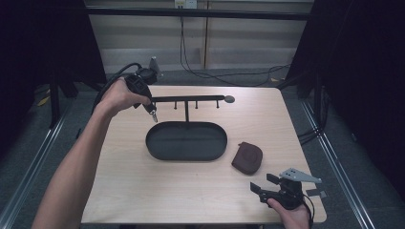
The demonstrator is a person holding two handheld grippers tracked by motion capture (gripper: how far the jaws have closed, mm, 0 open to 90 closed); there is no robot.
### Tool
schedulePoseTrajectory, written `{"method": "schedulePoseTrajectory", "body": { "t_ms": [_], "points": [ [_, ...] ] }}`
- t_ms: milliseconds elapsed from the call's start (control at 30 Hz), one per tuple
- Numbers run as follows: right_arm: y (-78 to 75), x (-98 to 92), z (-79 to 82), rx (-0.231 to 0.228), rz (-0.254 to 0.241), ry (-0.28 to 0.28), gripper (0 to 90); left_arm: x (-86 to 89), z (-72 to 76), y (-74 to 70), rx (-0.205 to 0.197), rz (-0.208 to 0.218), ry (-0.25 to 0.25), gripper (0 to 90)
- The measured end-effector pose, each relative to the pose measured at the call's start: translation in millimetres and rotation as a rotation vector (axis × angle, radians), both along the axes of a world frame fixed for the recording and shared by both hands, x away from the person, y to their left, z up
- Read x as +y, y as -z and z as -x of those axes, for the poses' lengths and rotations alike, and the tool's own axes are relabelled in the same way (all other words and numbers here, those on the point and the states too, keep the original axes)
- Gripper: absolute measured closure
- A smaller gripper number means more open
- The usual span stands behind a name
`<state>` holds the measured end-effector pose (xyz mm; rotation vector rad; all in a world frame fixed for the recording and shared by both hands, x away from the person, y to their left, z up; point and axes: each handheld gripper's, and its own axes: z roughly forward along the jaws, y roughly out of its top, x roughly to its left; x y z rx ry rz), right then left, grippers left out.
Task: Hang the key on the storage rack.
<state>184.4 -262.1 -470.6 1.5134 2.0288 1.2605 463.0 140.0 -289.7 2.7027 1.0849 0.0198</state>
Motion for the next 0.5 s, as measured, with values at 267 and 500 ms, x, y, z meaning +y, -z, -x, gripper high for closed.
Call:
{"method": "schedulePoseTrajectory", "body": {
  "t_ms": [267, 500],
  "points": [
    [0.0, 0.1, 0.0, 0.000, 0.000, -0.001, 21.4, 1.8, -3.9, 0.7, -0.014, -0.008, -0.023, 88.5],
    [-0.1, 0.0, 0.1, -0.003, 0.003, -0.004, 21.4, 0.3, -6.7, 3.2, -0.037, -0.027, -0.065, 88.0]
  ]
}}
